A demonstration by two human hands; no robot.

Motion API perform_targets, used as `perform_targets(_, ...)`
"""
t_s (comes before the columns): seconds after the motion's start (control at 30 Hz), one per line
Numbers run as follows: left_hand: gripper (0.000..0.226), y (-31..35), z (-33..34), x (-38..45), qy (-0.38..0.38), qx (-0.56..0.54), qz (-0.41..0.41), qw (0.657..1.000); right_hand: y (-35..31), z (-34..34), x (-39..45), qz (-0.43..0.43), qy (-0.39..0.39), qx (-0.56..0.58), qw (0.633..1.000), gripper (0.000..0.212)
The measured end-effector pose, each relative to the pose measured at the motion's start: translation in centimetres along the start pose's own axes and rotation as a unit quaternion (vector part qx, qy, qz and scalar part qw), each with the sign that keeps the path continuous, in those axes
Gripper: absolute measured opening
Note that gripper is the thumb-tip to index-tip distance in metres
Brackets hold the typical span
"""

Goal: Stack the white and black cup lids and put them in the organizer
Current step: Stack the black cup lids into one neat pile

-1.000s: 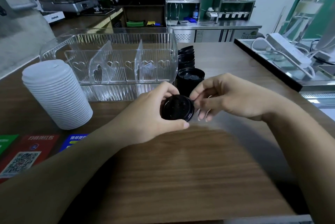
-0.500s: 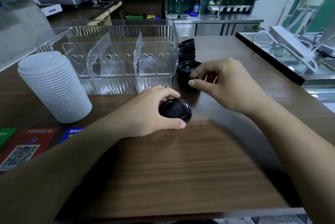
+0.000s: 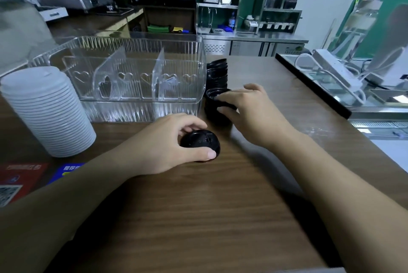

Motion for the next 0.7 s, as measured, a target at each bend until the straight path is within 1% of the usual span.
perform_targets(0.13,0.059,-0.1,-0.1,0.1,0.003,0.001,0.002,1.0,-0.8,-1.3,-1.2,-0.038,-0.02,0.063,0.997,0.023)
perform_targets(0.27,0.058,-0.1,-0.1,0.0,0.0,0.002,0.0,1.0,-1.3,-2.1,-1.7,-0.04,-0.009,0.102,0.994,0.011)
perform_targets(0.47,0.057,-0.1,-0.2,0.0,-0.001,0.001,-0.001,1.0,-0.8,-2.2,-1.7,0.008,0.017,0.114,0.993,0.01)
perform_targets(0.63,0.057,-0.1,-0.2,0.0,-0.001,0.005,-0.001,1.0,-0.9,-2.1,-1.8,0.041,-0.014,0.125,0.991,0.007)
perform_targets(0.7,0.057,0.0,-0.3,0.0,-0.001,0.008,0.0,1.0,-0.8,-2.2,-1.8,0.054,-0.016,0.123,0.991,0.01)
Point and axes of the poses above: each hand's wrist, its own x-axis towards the middle knuckle, its own z-axis out of the palm, y = z × x, the point moved 6 cm from there along x, towards the middle knuckle, and after that the axes turned 12 degrees about x, right-handed, at the moved point
